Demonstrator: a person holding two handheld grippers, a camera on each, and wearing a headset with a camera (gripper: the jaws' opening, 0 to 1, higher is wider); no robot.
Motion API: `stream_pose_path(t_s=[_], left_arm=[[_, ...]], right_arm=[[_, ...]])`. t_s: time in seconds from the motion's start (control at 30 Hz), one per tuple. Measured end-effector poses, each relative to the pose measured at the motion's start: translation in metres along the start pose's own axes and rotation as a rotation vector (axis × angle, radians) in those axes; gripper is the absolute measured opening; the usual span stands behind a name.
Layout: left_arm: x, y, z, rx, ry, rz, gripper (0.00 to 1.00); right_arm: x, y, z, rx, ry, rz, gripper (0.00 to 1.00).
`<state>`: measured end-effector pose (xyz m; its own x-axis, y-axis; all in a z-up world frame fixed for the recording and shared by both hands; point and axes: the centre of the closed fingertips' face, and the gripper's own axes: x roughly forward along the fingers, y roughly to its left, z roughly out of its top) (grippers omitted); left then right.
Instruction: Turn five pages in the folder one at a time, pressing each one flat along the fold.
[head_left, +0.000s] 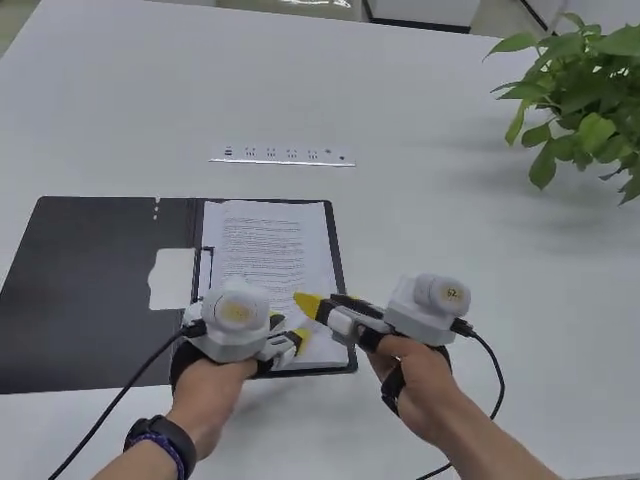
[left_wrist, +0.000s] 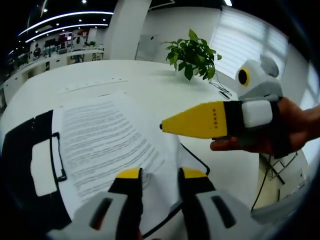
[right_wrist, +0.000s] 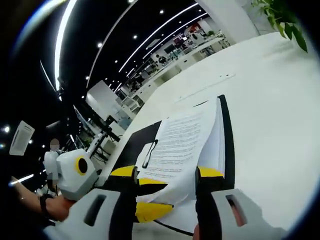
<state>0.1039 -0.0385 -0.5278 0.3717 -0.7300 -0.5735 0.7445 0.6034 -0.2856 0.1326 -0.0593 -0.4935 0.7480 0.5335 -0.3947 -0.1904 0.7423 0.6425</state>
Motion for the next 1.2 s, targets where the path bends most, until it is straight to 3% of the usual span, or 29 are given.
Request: stream_pose_path(t_s=[0.2,0.47,0.63,0.87,1.2], left_arm=[[-0.007,0.002,-0.002,0.013,0.001,-0.001,0.32],[-0.024,-0.003,-0.002,0.048,0.009,-0.023,0.42],[-0.036,-0.004,-0.006,0.078,0.020,-0.033,0.47],[-0.062,0.005,-0.012,0.087,0.018,-0.009,0.53],[-0.096,0.021,-0.007,0.108,-0.013,0.042,0.55]], right_arm=[[0.002,-0.005,0.001,0.053,-0.022,-0.008,0.32],[-0.009,0.003,0.002,0.082,-0.061,0.006,0.03],[-0.013,0.008,-0.001,0.096,-0.066,0.008,0.00],[-0.015,0.015,0.008,0.131,-0.128,0.005,0.00],[-0.007,0.037,0.014,0.137,-0.158,0.029,0.00]])
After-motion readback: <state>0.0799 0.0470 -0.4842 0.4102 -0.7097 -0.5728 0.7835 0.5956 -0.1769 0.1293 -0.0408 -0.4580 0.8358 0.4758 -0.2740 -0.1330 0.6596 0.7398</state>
